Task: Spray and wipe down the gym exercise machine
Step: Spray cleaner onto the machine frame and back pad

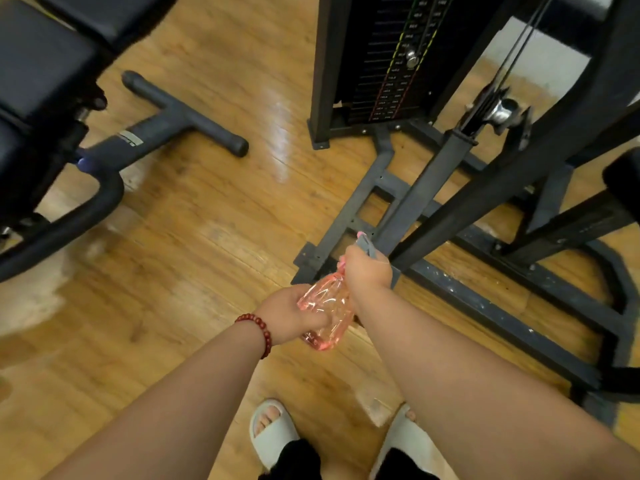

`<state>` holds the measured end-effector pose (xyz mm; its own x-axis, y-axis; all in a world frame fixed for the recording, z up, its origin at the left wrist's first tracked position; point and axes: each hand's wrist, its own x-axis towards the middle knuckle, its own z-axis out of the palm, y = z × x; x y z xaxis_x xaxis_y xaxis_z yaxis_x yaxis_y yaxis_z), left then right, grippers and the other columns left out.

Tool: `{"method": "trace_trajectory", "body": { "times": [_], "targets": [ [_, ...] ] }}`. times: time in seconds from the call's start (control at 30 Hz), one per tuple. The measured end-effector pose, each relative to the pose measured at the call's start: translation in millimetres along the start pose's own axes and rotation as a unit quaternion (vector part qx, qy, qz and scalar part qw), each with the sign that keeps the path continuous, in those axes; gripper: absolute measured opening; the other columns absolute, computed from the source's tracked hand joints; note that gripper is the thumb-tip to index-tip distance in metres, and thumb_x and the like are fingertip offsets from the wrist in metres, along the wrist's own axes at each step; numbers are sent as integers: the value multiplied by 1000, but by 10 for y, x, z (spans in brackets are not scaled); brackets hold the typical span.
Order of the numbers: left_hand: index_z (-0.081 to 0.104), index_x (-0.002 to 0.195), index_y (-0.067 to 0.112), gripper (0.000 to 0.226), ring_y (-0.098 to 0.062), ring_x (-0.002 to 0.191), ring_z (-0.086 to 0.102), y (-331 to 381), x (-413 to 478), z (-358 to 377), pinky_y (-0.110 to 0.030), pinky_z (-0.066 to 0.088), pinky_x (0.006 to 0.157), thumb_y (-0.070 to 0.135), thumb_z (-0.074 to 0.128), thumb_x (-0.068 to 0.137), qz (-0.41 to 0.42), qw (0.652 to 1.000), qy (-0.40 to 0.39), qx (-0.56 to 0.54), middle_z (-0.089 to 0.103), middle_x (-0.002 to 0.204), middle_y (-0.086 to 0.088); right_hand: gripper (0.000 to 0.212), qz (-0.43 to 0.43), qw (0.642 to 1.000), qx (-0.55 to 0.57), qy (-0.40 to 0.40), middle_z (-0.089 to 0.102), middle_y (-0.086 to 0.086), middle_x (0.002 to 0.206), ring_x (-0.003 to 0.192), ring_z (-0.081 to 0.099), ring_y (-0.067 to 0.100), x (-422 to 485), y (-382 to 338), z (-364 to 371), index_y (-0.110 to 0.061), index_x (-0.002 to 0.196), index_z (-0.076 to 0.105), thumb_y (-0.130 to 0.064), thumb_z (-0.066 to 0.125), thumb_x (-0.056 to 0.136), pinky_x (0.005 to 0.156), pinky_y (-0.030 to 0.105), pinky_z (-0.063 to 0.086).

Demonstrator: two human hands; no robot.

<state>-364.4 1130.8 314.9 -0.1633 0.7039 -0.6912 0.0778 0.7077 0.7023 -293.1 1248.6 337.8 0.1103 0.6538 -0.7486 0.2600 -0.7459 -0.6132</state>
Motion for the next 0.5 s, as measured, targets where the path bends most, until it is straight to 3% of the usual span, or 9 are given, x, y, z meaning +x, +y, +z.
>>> {"method": "trace_trajectory", "body": {
  "times": [0.2,0.3,0.37,0.5],
  "targets": [
    [63,98,38,45,-8,87,67,204,90,-247,-29,55,77,49,78,57,14,1000,-16,11,71,93,11,32,6,1000,3,30,50,-2,58,53,43,15,-53,-281,61,-29,61,52,-13,58,88,65,29,40],
    [63,93,34,25,-10,83,66,329,183,-342,-27,52,71,33,78,74,24,999,-34,26,70,88,9,27,31,997,58,36,54,-3,61,52,44,11,13,-385,110,-32,71,55,-16,57,93,55,24,37],
    [61,89,36,22,-9,82,64,418,261,-406,-25,49,70,33,78,75,24,998,-41,39,68,86,10,21,44,995,82,41,53,-2,63,52,43,10,61,-465,148,-34,83,56,-16,57,94,52,23,36],
    [60,92,38,26,-2,84,64,586,443,-549,-19,49,69,32,79,76,23,997,-51,56,67,91,14,23,36,993,100,52,59,-1,69,62,50,13,156,-598,224,-36,88,58,-13,58,89,67,27,44]
  ]
}}
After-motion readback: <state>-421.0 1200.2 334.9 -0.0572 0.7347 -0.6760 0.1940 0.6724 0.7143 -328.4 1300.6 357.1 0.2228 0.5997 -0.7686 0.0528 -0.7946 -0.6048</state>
